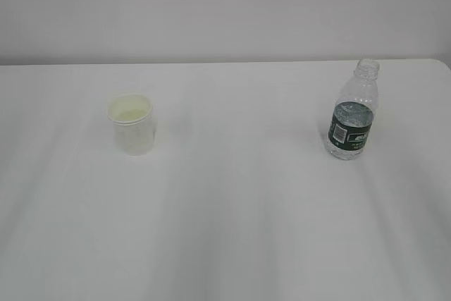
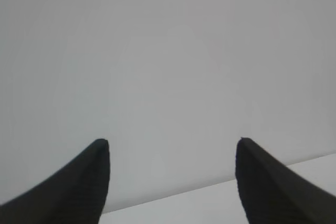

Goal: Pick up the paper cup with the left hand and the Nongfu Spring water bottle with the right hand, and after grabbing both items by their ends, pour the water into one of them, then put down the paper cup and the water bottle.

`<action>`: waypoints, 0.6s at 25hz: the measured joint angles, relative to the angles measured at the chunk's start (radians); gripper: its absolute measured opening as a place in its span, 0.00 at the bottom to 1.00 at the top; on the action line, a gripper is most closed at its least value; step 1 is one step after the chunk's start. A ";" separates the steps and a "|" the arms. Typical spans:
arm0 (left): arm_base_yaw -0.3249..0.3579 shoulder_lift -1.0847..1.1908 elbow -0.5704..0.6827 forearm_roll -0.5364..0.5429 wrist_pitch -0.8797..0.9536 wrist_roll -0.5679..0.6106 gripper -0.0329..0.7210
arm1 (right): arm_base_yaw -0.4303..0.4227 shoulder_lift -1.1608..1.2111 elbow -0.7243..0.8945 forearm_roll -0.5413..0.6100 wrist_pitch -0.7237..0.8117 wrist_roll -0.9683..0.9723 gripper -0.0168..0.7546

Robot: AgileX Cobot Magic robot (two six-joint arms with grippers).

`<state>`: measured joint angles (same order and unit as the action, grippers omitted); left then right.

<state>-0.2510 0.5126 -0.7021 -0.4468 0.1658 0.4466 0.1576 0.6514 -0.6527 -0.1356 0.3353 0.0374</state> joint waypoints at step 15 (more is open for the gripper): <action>0.081 -0.005 -0.150 0.016 0.259 -0.021 0.73 | 0.000 -0.073 -0.166 0.012 0.258 0.000 0.74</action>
<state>-0.1696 0.5078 -0.8526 -0.4311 0.4247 0.4255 0.1576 0.5783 -0.8183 -0.1237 0.5930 0.0374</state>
